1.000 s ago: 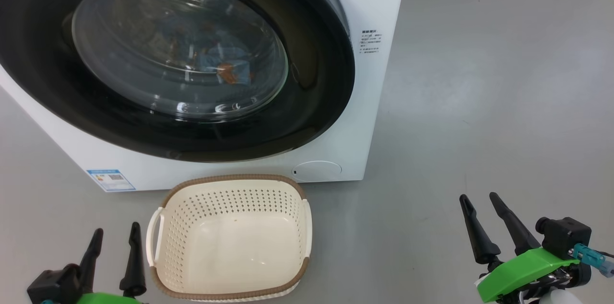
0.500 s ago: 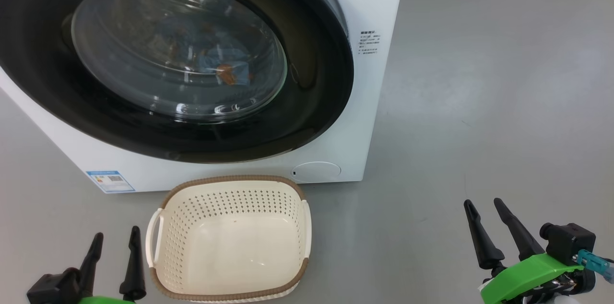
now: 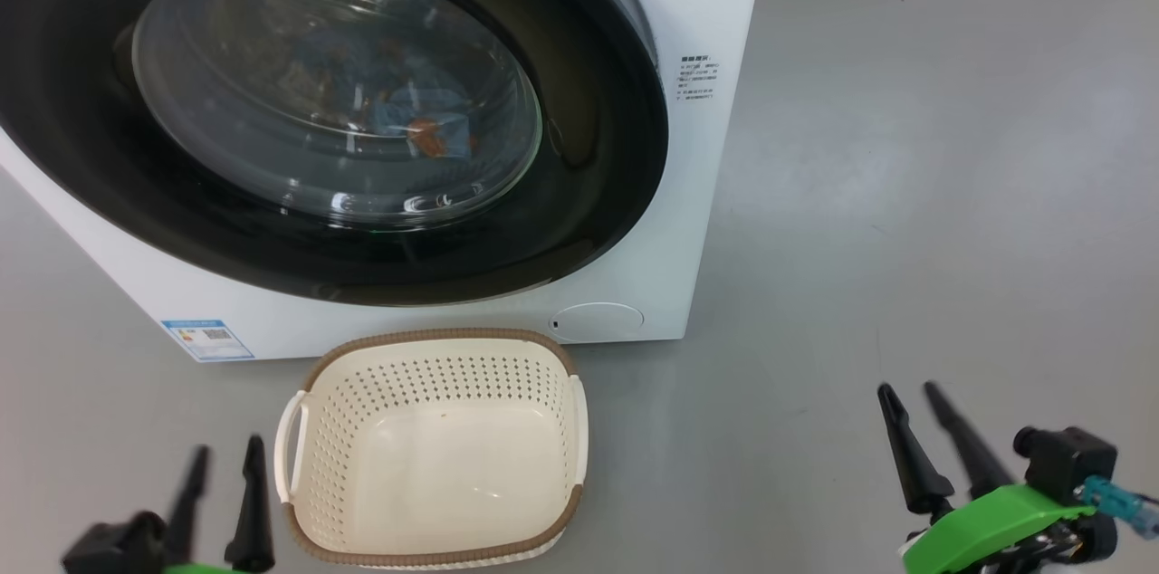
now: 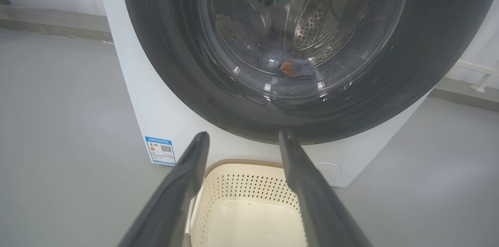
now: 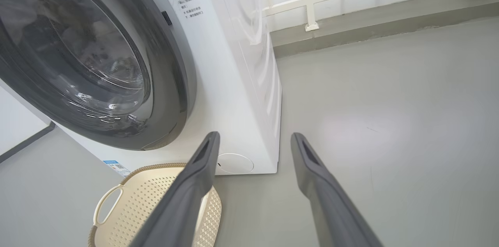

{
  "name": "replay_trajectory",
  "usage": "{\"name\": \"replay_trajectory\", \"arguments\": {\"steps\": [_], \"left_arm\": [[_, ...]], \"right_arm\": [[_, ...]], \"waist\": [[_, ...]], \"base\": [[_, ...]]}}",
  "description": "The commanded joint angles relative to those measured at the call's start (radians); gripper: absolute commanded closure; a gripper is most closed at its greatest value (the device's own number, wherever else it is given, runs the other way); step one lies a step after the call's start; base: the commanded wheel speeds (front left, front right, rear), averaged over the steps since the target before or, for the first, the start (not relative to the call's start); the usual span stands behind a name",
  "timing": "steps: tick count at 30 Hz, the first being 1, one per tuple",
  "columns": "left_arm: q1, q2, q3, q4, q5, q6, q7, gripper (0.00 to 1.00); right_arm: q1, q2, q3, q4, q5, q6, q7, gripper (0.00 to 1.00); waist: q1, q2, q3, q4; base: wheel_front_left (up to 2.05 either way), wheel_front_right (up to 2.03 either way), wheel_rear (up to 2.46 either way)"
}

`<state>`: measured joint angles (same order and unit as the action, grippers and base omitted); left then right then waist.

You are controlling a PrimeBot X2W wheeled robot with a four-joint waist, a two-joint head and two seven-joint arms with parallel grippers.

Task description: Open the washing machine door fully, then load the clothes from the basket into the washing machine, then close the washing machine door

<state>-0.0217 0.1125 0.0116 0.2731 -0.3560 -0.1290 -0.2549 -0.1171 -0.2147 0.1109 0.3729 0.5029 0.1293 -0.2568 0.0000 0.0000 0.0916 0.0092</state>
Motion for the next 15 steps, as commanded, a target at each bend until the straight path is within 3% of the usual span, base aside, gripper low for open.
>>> {"name": "replay_trajectory", "arguments": {"steps": [1, 10, 15], "left_arm": [[0.002, -0.003, -0.001, 0.004, -0.002, 0.000, 0.001, 1.00], [0.008, -0.024, -0.001, 0.025, -0.070, 0.000, 0.022, 1.00], [0.005, -0.026, 0.002, 0.024, -0.110, 0.000, 0.033, 1.00]], "right_arm": [[0.000, 0.002, 0.001, 0.004, 0.002, 0.000, 0.000, 1.00], [0.007, 0.024, -0.006, 0.020, 0.063, 0.000, 0.020, 1.00], [0.007, 0.028, -0.012, 0.017, 0.099, 0.000, 0.031, 1.00]], "waist": [[0.0000, 0.0000, 0.000, 0.000], [0.0023, 0.0000, -0.007, -0.001], [0.0003, 0.0000, -0.008, -0.001]], "base": [[0.00, 0.00, 0.00], [0.00, 0.00, 0.00], [0.00, 0.00, 0.00]]}}
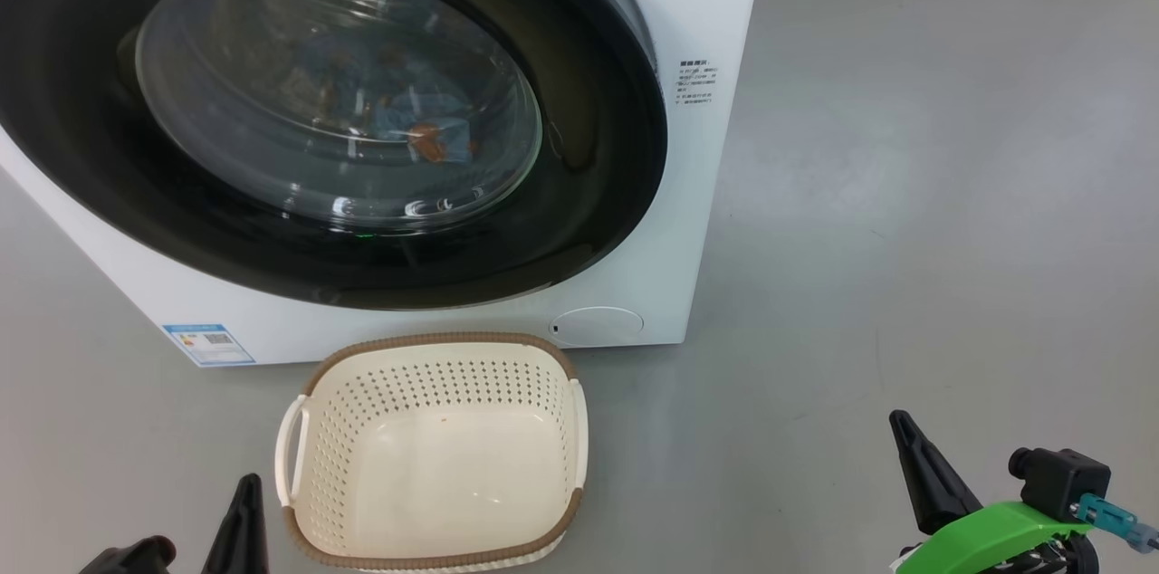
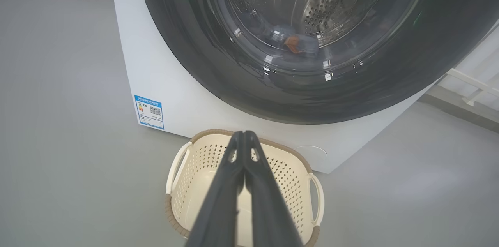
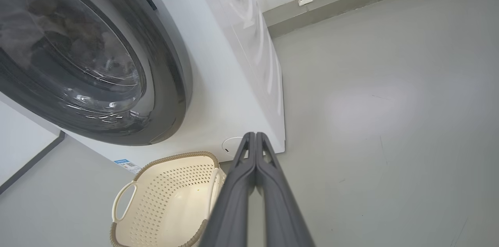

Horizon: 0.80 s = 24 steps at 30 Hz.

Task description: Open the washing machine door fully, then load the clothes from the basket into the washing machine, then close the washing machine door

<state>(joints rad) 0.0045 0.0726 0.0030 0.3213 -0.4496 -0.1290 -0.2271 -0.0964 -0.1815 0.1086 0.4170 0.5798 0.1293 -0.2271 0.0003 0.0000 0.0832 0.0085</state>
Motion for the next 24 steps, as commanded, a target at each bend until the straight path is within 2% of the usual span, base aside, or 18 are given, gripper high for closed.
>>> {"name": "replay_trajectory", "arguments": {"steps": [1, 24], "left_arm": [[-0.023, 0.014, 0.012, -0.024, -0.027, 0.000, 0.009, 1.00], [-0.042, 0.007, 0.032, -0.034, -0.257, 0.000, 0.076, 1.00]], "right_arm": [[-0.014, -0.004, -0.012, -0.028, 0.031, 0.000, 0.004, 1.00], [-0.014, 0.021, -0.052, -0.057, 0.236, 0.000, 0.070, 1.00]], "waist": [[-0.0001, 0.0000, 0.000, 0.000], [-0.0002, 0.0000, -0.016, -0.002]], "base": [[0.00, 0.00, 0.00], [0.00, 0.00, 0.00]]}}
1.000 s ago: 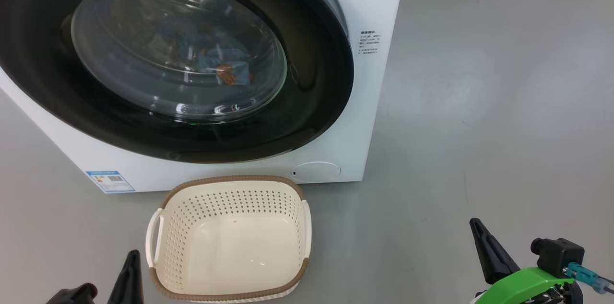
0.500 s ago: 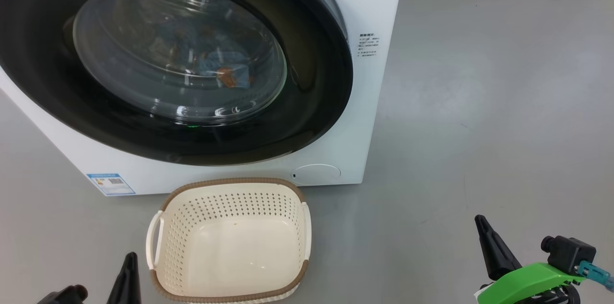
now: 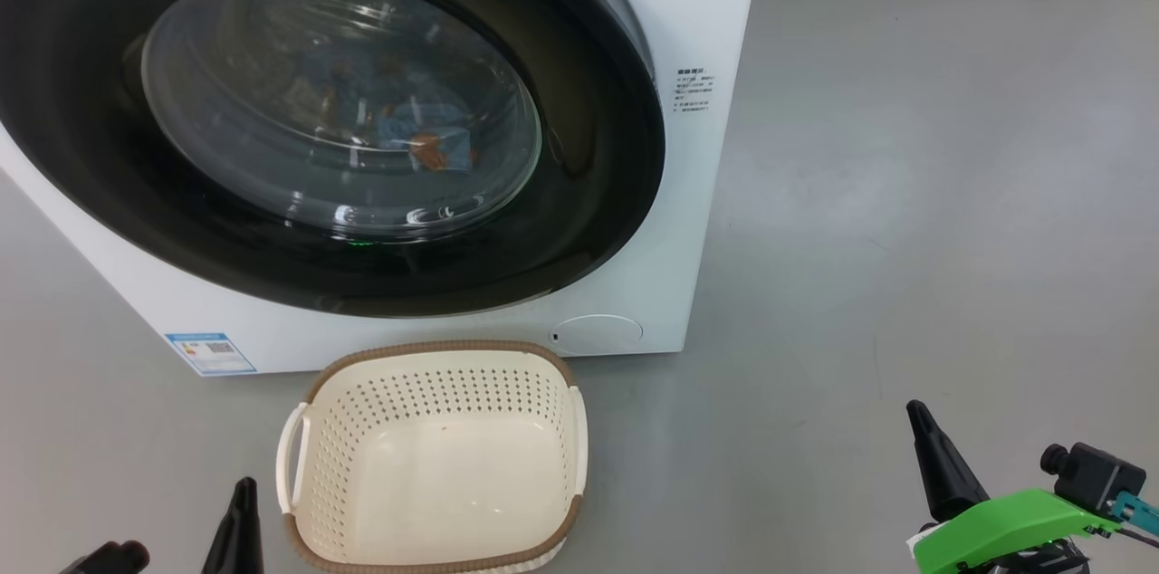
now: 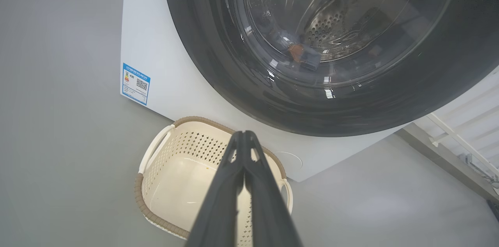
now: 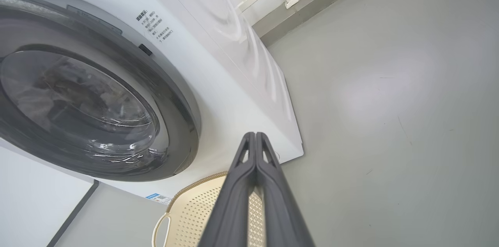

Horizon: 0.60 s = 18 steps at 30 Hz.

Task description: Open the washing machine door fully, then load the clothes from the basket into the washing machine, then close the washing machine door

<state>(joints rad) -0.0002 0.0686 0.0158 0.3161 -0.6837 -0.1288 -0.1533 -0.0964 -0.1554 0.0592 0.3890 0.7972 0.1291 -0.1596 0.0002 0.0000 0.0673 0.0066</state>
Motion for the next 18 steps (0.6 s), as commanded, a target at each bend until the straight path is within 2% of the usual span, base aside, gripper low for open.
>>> {"name": "replay_trajectory", "arguments": {"steps": [1, 18], "left_arm": [[-0.038, 0.010, 0.020, -0.030, -0.033, -0.001, 0.005, 1.00], [-0.052, 0.004, 0.036, -0.038, -0.212, -0.001, 0.058, 1.00]], "right_arm": [[-0.014, -0.004, -0.004, -0.030, 0.028, 0.001, 0.006, 1.00], [-0.014, 0.017, -0.037, -0.053, 0.187, 0.001, 0.058, 1.00]], "waist": [[-0.0001, 0.0000, -0.001, 0.000], [-0.0001, 0.0000, -0.014, -0.001]], "base": [[0.00, 0.00, 0.00], [0.00, 0.00, 0.00]]}}
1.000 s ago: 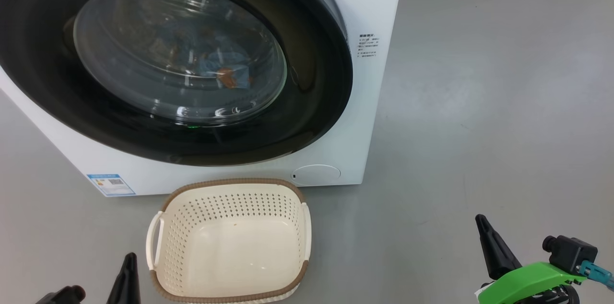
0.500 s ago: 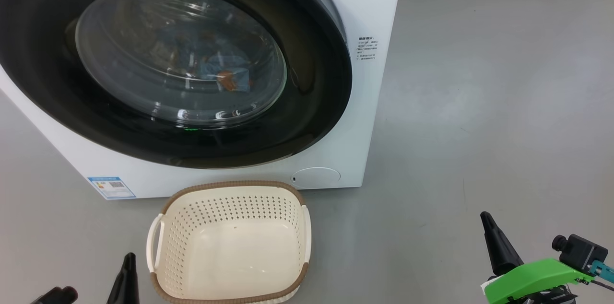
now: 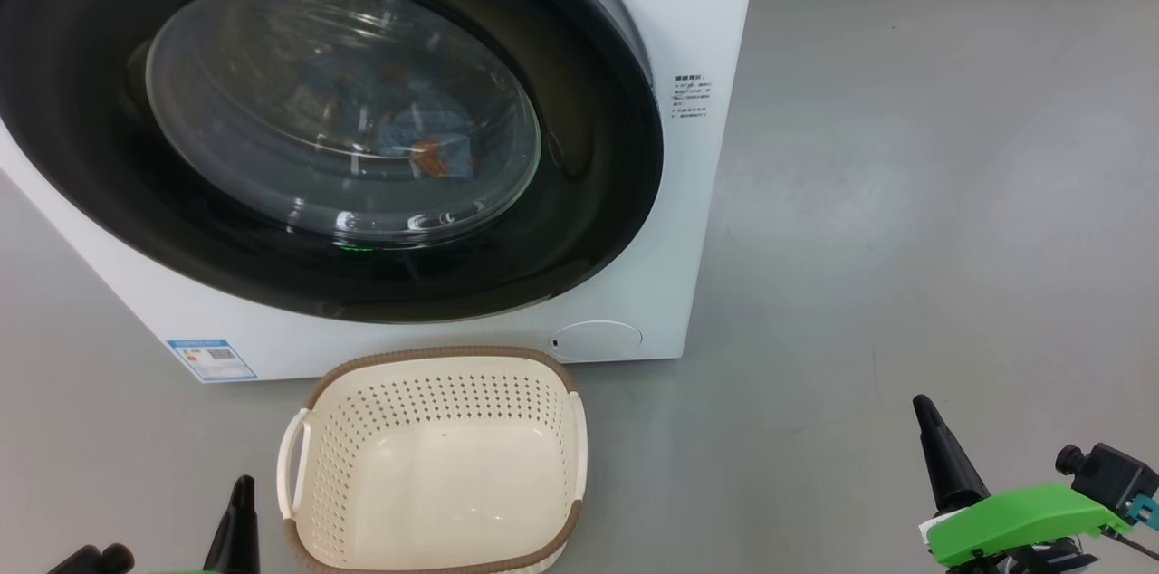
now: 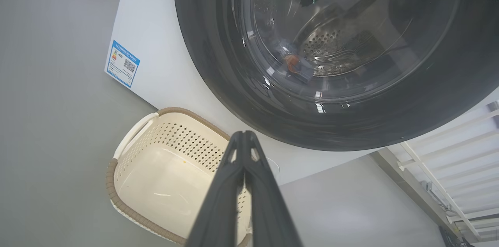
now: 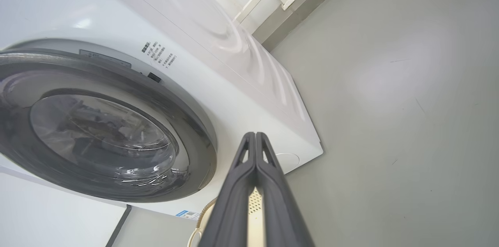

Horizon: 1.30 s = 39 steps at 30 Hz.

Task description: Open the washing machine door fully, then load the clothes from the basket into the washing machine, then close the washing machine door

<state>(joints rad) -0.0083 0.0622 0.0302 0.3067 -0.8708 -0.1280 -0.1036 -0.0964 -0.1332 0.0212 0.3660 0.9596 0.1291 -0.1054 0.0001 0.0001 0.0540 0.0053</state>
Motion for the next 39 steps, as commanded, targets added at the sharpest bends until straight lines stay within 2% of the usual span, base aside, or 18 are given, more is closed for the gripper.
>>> {"name": "replay_trajectory", "arguments": {"steps": [1, 39], "left_arm": [[-0.045, 0.010, 0.023, -0.029, -0.035, -0.002, 0.011, 1.00], [-0.074, -0.001, 0.055, -0.046, -0.406, -0.002, 0.120, 1.00]], "right_arm": [[-0.014, -0.004, -0.001, -0.032, 0.034, 0.001, 0.007, 1.00], [-0.012, 0.040, -0.069, -0.079, 0.360, 0.001, 0.117, 1.00]], "waist": [[-0.0001, -0.0001, -0.001, 0.000], [-0.0001, -0.0001, -0.028, -0.003]], "base": [[0.00, 0.00, 0.00], [0.00, 0.00, 0.00]]}}
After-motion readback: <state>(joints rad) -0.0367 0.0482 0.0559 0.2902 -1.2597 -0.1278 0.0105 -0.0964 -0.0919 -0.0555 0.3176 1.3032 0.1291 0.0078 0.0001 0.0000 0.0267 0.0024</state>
